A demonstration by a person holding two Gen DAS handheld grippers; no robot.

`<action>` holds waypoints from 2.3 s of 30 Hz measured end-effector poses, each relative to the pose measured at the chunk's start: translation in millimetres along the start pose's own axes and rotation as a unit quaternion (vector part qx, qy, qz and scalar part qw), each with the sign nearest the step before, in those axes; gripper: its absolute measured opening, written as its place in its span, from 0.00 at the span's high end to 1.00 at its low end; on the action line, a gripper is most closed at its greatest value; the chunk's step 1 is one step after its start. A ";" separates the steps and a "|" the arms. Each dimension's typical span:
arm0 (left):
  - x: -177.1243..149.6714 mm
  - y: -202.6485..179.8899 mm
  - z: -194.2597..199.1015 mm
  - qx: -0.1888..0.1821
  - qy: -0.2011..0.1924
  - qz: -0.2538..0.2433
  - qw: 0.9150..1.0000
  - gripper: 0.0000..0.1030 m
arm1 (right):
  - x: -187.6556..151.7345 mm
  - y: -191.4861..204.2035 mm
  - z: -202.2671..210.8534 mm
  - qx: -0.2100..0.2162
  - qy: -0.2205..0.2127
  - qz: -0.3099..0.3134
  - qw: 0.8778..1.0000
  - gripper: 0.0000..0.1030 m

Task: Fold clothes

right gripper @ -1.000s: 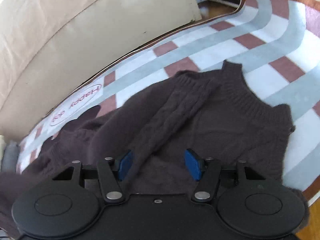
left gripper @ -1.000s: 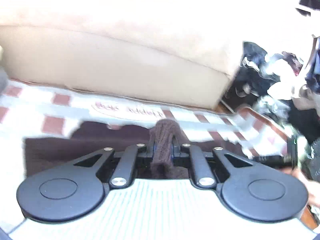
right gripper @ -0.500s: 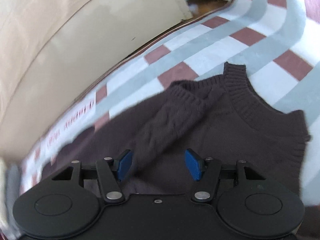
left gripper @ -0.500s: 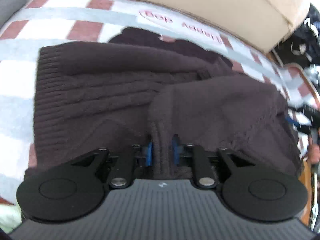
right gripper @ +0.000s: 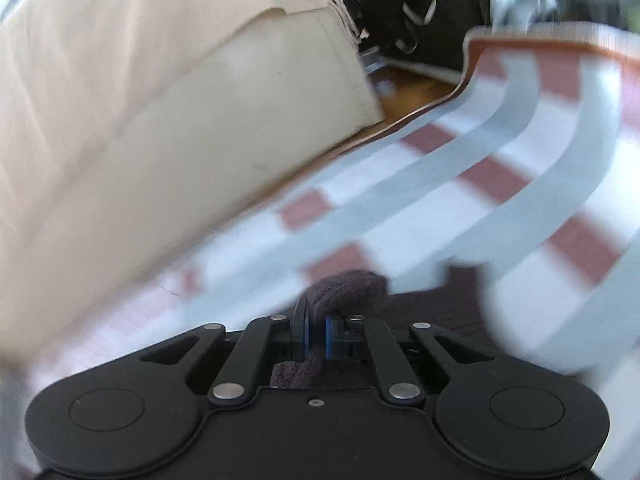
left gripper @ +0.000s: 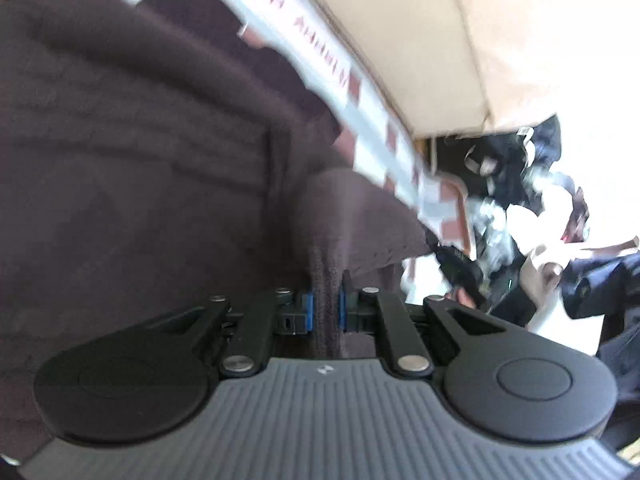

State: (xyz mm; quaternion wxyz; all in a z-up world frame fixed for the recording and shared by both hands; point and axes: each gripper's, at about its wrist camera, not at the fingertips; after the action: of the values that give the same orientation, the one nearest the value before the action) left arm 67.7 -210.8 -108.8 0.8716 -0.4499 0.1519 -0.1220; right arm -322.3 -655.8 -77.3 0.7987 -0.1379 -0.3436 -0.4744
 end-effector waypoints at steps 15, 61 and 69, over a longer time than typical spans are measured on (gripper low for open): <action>-28.9 9.2 -32.0 0.155 0.016 -0.127 0.980 0.88 | 8.5 56.5 22.3 -0.044 -0.027 0.145 0.988 0.69; -16.7 33.1 7.3 0.155 -0.129 -0.127 0.971 0.89 | -29.4 44.1 -6.7 0.136 -0.051 -0.130 0.981 0.50; -24.4 32.5 8.4 0.203 -0.137 -0.130 0.961 0.76 | -145.2 -16.1 73.9 0.042 -0.032 -0.183 0.982 0.50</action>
State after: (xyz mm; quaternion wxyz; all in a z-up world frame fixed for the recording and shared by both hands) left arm 50.7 -177.5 -127.1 0.9336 -0.2918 -0.0570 -0.2000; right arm -412.5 -527.4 -124.1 0.6920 -0.0545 -0.4084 -0.5927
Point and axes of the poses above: each gripper's, at about its wrist camera, not at the fingertips, and z roughly against the way its jaws point, y to its left, x to its top, and after that the axes turned 14 degrees about z, right-handed
